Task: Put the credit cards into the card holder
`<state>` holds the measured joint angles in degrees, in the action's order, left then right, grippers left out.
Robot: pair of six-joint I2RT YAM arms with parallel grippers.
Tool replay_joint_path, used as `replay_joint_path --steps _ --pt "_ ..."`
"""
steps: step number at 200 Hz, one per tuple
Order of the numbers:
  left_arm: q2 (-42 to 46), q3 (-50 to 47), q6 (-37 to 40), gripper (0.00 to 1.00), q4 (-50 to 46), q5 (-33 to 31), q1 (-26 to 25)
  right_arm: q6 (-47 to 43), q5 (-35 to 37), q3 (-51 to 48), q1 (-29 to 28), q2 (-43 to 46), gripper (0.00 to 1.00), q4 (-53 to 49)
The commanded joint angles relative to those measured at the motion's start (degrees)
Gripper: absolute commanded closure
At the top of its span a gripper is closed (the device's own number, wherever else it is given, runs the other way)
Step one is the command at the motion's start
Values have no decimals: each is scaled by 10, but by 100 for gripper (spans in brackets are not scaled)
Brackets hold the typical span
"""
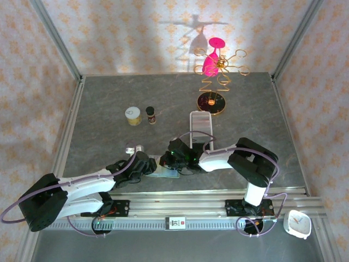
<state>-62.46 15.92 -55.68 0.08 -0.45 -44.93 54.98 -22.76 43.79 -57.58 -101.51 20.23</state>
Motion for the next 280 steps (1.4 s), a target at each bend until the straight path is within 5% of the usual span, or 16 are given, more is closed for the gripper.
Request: replay_joint_path --steps 1,60,131,180,220,280 --pt "3 -22 -17 50 -56 8 6 8 -12 6 -9 -21 100 -9" --pt "36 -40 -22 47 -80 14 28 21 -18 -4 -9 -35 100 12" --pt "54 -55 -28 53 -18 98 34 32 -15 -17 -9 -24 97 37" --pt "130 -87 -92 63 71 153 39 38 -20 -26 -9 -33 98 53" --pt "173 -96 -98 72 59 132 40 43 -16 -34 -8 -24 95 64" --pt "180 -105 -94 91 71 138 41 34 -5 -42 -8 4 78 55"
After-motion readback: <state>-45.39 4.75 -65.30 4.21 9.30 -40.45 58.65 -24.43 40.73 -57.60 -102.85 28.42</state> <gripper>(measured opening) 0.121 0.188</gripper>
